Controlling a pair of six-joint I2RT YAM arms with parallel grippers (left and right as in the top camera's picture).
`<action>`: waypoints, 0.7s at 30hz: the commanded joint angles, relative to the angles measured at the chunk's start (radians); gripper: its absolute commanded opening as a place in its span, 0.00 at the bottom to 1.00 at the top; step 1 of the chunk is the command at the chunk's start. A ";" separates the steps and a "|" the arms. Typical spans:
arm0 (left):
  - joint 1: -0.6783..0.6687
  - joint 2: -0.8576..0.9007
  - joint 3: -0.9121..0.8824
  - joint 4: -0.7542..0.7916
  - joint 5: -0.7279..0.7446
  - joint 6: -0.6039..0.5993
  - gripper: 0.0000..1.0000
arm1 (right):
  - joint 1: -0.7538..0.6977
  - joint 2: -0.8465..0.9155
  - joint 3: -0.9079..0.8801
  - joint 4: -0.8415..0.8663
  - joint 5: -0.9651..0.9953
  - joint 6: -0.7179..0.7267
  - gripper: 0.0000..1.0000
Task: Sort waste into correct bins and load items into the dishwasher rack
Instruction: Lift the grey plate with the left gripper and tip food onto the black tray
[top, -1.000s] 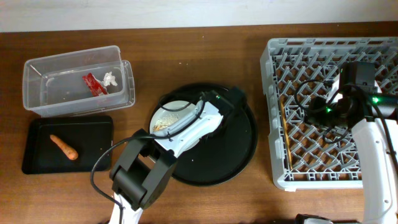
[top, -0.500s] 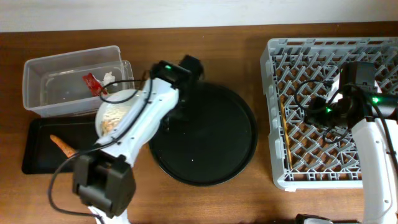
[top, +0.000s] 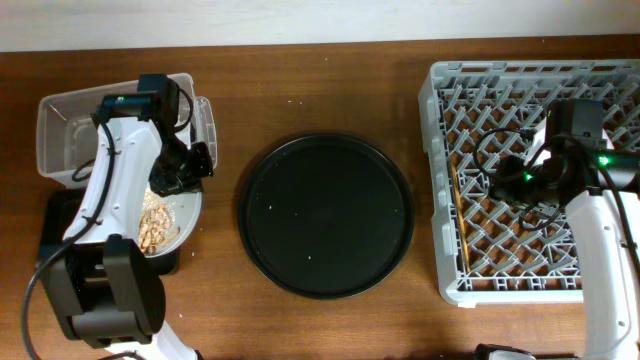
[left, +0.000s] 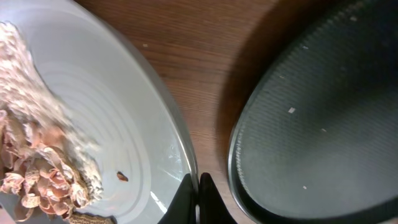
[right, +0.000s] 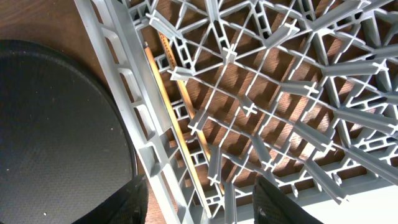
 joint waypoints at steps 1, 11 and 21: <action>0.039 -0.024 -0.005 -0.005 0.217 0.147 0.00 | -0.003 0.005 -0.002 -0.001 0.005 0.000 0.54; 0.367 -0.024 -0.005 -0.186 0.772 0.468 0.00 | -0.003 0.005 -0.002 -0.002 0.005 0.000 0.54; 0.544 -0.024 -0.005 -0.291 0.957 0.658 0.00 | -0.003 0.005 -0.002 -0.004 0.005 0.000 0.54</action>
